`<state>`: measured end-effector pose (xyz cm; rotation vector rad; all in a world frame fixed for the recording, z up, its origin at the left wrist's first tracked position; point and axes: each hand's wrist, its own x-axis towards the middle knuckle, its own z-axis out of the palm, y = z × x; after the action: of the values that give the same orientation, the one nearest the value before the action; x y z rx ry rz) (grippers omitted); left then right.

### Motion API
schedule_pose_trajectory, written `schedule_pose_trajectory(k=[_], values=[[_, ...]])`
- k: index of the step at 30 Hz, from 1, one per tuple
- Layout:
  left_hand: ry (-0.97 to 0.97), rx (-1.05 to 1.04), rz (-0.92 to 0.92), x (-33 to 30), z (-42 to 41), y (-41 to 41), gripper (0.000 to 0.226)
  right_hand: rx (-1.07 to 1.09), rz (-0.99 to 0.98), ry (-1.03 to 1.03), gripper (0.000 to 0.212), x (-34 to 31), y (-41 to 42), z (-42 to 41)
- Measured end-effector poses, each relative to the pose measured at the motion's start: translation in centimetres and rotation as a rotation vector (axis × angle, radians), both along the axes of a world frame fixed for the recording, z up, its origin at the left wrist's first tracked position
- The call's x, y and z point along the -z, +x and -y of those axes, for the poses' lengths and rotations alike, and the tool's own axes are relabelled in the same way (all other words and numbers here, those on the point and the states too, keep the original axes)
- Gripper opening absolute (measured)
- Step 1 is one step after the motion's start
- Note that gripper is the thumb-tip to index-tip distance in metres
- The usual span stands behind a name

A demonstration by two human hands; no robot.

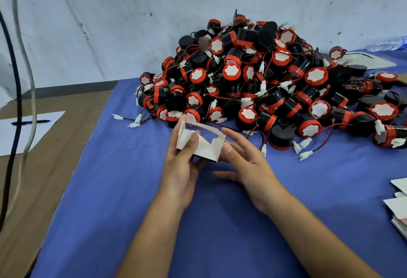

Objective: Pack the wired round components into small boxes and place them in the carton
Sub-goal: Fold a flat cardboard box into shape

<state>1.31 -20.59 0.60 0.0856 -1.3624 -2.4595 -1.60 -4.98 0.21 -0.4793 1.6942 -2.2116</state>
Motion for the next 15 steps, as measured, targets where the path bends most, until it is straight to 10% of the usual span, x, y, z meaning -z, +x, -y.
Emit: schedule_pose_trajectory(k=[15], values=[[-0.167,0.289,-0.010,-0.8,-1.8,0.8,0.082,-0.029,0.035,-0.120,0.033,0.5,-1.1,-0.4]])
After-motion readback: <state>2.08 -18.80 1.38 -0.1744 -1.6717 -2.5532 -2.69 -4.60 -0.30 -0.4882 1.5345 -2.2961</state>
